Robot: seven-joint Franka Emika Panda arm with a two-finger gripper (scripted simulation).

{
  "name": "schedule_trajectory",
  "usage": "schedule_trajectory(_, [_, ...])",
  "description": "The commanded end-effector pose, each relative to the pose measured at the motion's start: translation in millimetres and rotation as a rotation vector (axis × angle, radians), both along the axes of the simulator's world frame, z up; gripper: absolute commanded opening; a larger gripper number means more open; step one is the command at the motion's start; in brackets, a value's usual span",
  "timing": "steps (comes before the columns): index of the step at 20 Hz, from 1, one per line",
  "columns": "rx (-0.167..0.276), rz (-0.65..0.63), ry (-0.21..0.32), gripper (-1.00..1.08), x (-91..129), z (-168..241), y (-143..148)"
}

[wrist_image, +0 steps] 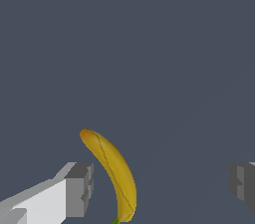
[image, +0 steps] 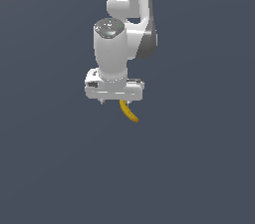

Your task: Pick up the object and move it to a goal position.

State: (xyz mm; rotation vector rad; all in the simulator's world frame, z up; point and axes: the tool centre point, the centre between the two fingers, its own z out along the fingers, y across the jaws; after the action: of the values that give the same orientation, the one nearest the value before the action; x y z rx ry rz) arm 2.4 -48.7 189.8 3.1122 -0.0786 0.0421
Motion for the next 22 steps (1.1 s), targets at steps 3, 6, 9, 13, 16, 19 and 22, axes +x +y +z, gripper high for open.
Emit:
schedule_trajectory(3, [0.000, 0.000, 0.000, 1.00, 0, 0, 0])
schedule_trajectory(6, [0.000, 0.005, 0.001, 1.00, -1, -2, 0])
schedule_trajectory(9, [0.001, 0.022, 0.003, 1.00, -5, -9, 3])
schedule_trajectory(13, [0.003, 0.060, 0.007, 1.00, -13, -25, 8])
schedule_trajectory(16, [0.005, 0.100, 0.011, 1.00, -23, -41, 14])
schedule_trajectory(19, [0.009, 0.151, 0.016, 1.00, -37, -61, 22])
schedule_trajectory(22, [0.013, 0.207, 0.021, 1.00, -53, -81, 30])
